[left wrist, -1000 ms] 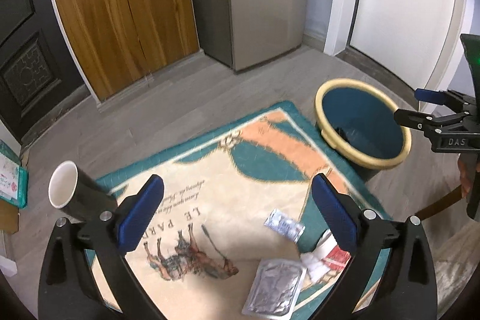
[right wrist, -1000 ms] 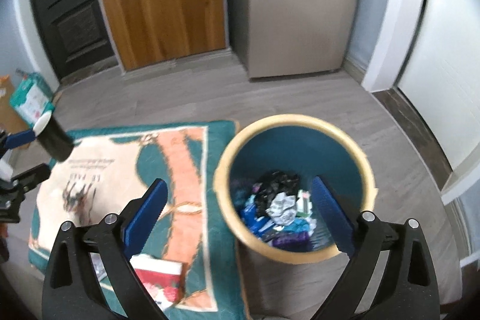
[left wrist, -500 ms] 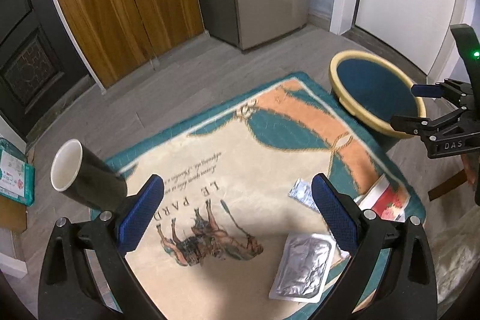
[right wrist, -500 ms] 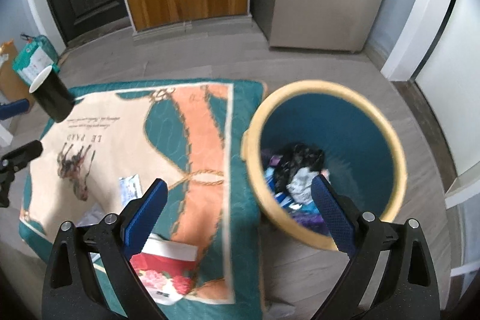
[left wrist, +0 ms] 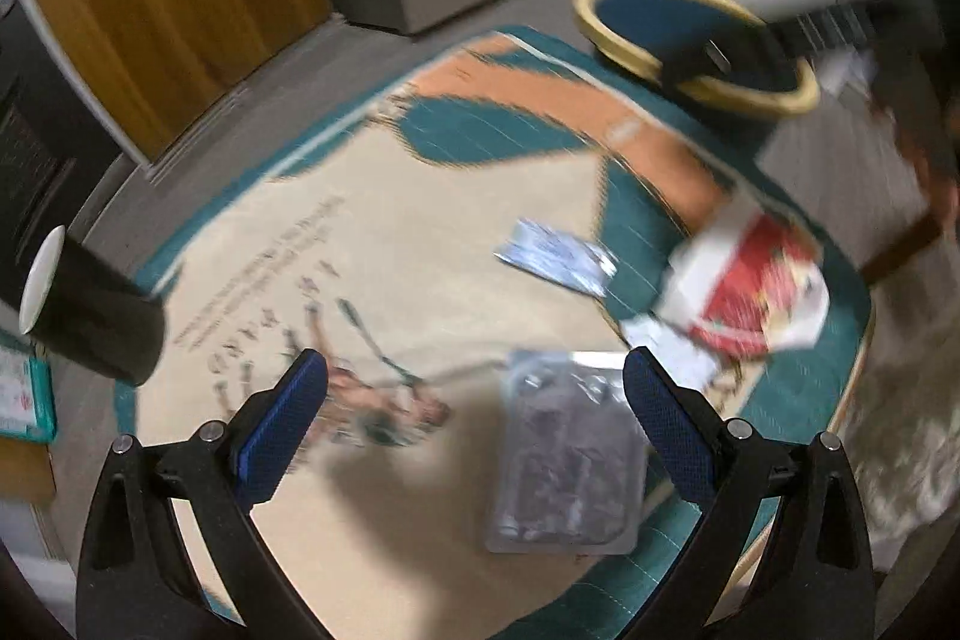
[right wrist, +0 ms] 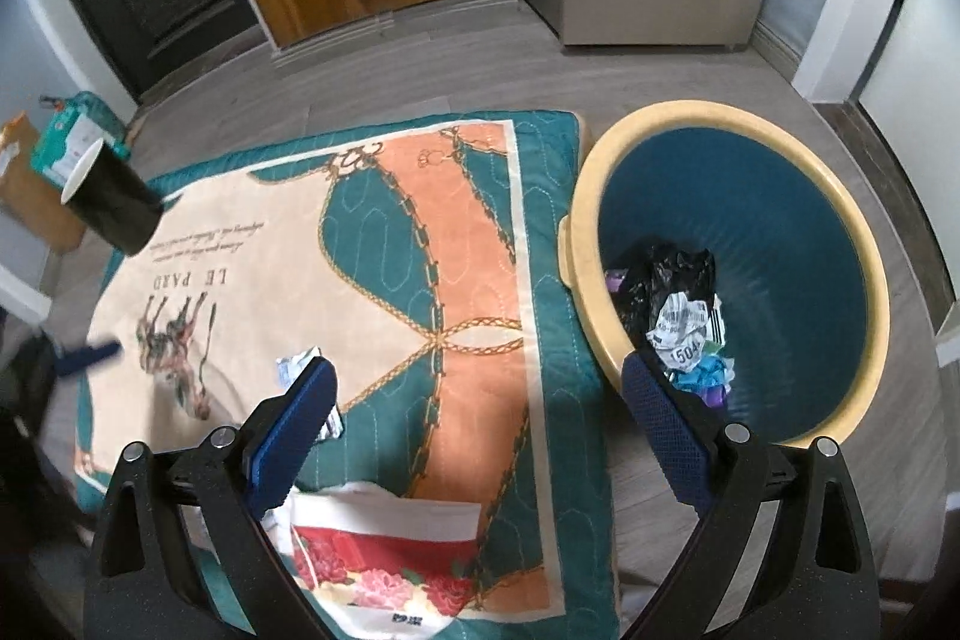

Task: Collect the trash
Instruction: 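Grasp the silver blister pack with the left tool while the right tool grasps the white medicine strip, then carry the blister pack and strip over the bin and open both tools, then move both open tools back over the red-and-white bag and tissue, then grasp the red-and-white paper bag with the right tool while the left tool grasps white tissue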

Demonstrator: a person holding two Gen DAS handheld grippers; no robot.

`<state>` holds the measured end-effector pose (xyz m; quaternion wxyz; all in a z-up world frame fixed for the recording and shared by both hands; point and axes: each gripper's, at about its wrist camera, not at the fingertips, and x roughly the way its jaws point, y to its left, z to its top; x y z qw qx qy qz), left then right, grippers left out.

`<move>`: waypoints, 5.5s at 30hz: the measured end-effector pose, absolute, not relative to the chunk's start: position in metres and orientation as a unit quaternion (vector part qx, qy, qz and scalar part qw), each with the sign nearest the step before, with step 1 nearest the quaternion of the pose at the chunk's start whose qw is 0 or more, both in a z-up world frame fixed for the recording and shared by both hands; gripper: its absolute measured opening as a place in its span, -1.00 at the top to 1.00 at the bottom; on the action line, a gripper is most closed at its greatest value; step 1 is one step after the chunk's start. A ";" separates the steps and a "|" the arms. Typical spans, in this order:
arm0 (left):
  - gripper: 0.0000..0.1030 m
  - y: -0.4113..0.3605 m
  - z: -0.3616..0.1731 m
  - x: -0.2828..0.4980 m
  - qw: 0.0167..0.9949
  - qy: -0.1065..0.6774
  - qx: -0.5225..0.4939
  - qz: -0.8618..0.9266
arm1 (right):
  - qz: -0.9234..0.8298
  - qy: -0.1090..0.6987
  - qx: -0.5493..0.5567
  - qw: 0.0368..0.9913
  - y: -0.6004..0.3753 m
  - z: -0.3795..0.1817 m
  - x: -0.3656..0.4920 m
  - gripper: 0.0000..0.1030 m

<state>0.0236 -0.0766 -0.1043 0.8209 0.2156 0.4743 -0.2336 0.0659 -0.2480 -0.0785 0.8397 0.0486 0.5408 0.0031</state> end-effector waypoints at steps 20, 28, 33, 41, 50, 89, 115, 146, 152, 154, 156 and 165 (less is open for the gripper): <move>-0.79 -0.085 -0.151 0.019 0.759 0.555 0.229 -0.252 | 0.006 0.550 0.042 0.834 -0.245 -0.083 0.070 -0.85; -0.15 -0.078 -0.146 0.030 0.745 0.577 0.198 -0.271 | 0.016 0.555 0.037 0.831 -0.238 -0.088 0.068 -0.85; -0.01 -0.064 -0.138 0.045 0.759 0.574 0.196 -0.239 | 0.037 0.548 0.036 0.835 -0.227 -0.089 0.068 -0.78; -0.01 -0.023 -0.127 0.075 0.782 0.578 0.144 -0.182 | 0.123 0.579 -0.032 0.805 -0.173 -0.126 0.073 -0.32; -0.01 -0.010 -0.123 0.083 0.785 0.578 0.126 -0.185 | 0.146 0.599 -0.104 0.780 -0.137 -0.152 0.074 0.28; -0.01 -0.290 -0.058 0.138 0.819 0.412 0.148 -0.371 | -0.099 0.532 0.246 0.804 -0.465 -0.067 0.059 0.38; -0.29 -0.246 -0.036 0.111 0.829 0.418 0.124 -0.349 | -0.094 0.501 0.264 0.819 -0.450 -0.041 0.047 -0.03; -0.85 -0.055 -0.036 0.020 0.891 0.397 0.147 -0.166 | -0.016 0.591 0.166 0.789 -0.243 -0.109 0.005 -0.46; -0.85 -0.060 -0.036 0.023 0.889 0.400 0.138 -0.172 | 0.009 0.622 0.176 0.763 -0.240 -0.127 0.007 -0.48; -0.85 -0.061 -0.040 0.024 0.887 0.403 0.141 -0.173 | 0.015 0.633 0.170 0.755 -0.236 -0.135 0.008 -0.48; -0.85 -0.063 -0.042 0.025 0.885 0.407 0.142 -0.175 | 0.019 0.634 0.165 0.755 -0.233 -0.137 0.009 -0.26; -0.85 -0.069 -0.054 0.028 0.872 0.429 0.127 -0.198 | 0.048 0.585 0.212 0.781 -0.245 -0.103 0.019 0.66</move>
